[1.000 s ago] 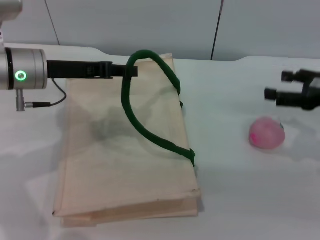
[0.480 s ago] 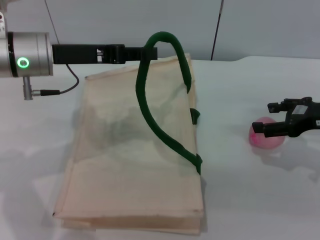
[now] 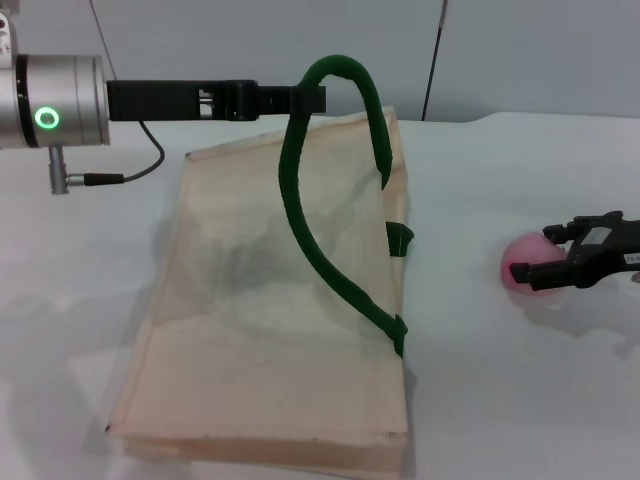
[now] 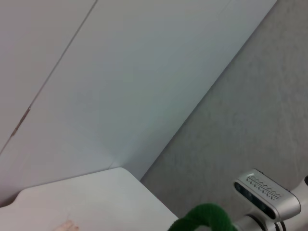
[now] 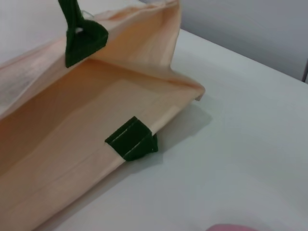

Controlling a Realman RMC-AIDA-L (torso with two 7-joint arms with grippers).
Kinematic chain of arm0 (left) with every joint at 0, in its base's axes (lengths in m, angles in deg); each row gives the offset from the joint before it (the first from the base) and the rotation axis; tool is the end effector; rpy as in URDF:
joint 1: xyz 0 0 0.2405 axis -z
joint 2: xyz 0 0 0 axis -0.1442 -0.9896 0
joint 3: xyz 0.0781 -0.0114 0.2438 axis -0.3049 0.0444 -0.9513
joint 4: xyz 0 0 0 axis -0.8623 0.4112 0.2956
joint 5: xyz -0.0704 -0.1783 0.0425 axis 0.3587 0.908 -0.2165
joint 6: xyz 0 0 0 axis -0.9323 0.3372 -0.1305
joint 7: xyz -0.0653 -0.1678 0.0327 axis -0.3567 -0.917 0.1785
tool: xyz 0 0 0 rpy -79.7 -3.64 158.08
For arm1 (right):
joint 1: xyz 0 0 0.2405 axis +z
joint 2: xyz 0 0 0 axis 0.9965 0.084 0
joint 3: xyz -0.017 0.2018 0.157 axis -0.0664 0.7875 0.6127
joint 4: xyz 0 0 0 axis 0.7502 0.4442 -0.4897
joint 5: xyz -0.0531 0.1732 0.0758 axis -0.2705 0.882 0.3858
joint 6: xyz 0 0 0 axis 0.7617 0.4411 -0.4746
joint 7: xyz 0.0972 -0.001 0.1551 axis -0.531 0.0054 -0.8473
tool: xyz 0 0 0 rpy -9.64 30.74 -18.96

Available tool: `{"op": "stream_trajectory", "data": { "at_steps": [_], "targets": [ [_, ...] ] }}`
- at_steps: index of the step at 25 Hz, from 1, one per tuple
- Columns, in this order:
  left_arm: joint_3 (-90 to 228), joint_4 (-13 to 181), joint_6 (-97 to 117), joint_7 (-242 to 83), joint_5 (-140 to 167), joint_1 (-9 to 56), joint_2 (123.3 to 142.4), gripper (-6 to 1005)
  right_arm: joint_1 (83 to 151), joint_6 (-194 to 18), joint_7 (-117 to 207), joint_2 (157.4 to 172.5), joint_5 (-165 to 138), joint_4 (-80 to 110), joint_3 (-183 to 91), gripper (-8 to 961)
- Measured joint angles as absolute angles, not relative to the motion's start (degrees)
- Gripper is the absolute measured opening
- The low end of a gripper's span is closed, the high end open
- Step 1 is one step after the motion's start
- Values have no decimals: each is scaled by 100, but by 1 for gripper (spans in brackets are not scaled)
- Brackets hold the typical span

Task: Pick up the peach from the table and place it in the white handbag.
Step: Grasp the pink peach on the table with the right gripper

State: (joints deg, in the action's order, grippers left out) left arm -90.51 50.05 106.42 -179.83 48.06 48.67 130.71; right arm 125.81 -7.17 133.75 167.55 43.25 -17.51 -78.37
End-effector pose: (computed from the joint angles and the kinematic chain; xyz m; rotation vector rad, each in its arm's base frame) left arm -0.1605 0.3971 0.0238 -2.6897 -1.1161 -0.9759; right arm 0.2774 0.3921 -0.0276 -2.6569 0.7573 0.0524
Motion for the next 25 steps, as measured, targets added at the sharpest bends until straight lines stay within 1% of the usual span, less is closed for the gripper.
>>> {"op": "stream_trajectory", "data": {
  "at_steps": [10,13,18,25],
  "targets": [
    [-9051,5005,10653,-17983,4854,4846,13071,120,12597,-730,13365,16778,4287,-1756,-7837,861],
    [-9051,5005,10688,-17983,4885,4835,13071,120,12603,-727,13365,16779,4285,-1757,-7841,713],
    [-9050,5005,10702,-17983,4891,4833,13068,119,12606,-729,13363,16779,4235,-1757,-7846,510],
    [-9051,5005,10702,-17983,4895,4830,13063,119,12631,-805,13286,16779,4063,-1766,-7853,469]
  ]
}}
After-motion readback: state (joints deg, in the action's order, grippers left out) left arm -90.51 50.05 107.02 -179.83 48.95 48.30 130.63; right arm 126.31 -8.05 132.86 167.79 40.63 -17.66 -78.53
